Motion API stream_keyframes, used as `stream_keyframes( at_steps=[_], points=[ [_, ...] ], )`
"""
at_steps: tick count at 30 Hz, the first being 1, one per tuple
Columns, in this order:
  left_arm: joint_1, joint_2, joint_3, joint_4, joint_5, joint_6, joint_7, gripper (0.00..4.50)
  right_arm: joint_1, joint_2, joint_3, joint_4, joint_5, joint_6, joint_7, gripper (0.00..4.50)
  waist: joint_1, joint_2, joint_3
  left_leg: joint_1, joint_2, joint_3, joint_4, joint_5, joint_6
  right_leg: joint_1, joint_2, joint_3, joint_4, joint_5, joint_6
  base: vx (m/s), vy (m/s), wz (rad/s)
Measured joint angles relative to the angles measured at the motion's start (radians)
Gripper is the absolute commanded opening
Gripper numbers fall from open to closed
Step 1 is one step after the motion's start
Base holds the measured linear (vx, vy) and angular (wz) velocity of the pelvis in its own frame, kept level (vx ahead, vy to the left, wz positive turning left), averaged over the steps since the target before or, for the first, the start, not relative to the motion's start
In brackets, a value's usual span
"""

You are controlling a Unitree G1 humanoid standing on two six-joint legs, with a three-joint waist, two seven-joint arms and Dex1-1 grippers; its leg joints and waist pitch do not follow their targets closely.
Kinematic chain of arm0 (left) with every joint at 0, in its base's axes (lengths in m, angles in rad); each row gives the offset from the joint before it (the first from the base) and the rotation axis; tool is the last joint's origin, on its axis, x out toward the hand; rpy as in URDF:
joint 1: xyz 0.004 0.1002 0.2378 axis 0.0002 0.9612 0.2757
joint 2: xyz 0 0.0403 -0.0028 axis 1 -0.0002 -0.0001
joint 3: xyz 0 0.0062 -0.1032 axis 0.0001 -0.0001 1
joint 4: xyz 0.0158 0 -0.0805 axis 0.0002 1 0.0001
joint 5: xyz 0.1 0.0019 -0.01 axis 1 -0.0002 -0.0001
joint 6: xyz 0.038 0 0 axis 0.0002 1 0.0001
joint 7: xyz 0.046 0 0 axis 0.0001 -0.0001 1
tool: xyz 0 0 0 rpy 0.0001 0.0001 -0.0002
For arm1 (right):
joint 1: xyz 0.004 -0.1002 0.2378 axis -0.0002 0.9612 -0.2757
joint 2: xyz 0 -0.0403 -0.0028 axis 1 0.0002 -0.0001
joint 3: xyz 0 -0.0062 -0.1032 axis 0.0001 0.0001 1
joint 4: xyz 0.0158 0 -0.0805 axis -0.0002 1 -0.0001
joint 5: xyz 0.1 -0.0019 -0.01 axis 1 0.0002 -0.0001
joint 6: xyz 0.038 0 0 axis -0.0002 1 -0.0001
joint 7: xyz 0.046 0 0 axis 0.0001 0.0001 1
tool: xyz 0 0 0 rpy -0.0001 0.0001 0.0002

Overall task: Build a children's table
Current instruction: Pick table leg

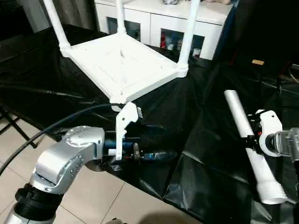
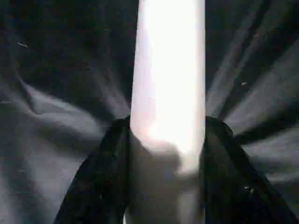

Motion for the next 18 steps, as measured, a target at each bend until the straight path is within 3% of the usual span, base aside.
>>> stream_keyframes(
  at_steps=[9,13,15,18],
  points=[
    [-0.045,-0.051,0.047,0.042,-0.003,0.000,0.077,4.50,-0.017,0.071,-0.104,-0.118,0.139,0.059,0.070,1.69,0.002,0.001,0.000,-0.001,0.001,0.000,0.000,0.000,0.000,-0.001,0.001,0.000,0.000,0.000,0.000,0.000,0.000,0.00],
    [-0.149,-0.162,0.144,0.118,-0.043,0.037,0.208,4.50,-0.106,0.161,-0.201,-0.190,0.244,0.098,0.080,1.69,0.003,0.002,0.000,-0.001,0.001,0.000,0.002,0.000,0.000,-0.001,0.001,0.000,0.001,0.002,-0.002,0.000,0.000,0.00],
    [-0.208,-0.242,0.218,0.161,-0.115,0.099,0.295,4.50,-0.140,0.210,-0.244,-0.237,0.296,0.082,0.081,1.69,0.006,0.002,0.000,-0.001,0.001,0.000,0.002,0.000,0.000,-0.001,0.000,0.000,0.000,0.002,-0.002,0.000,0.000,0.00],
    [-0.274,-0.314,0.299,0.230,-0.203,0.165,0.388,4.50,-0.150,0.302,-0.248,-0.299,0.363,0.031,0.098,1.69,0.009,0.001,0.000,-0.002,0.001,0.000,0.002,0.000,0.000,-0.001,0.001,-0.001,0.000,0.002,-0.002,0.000,0.000,0.00]
  ],
)
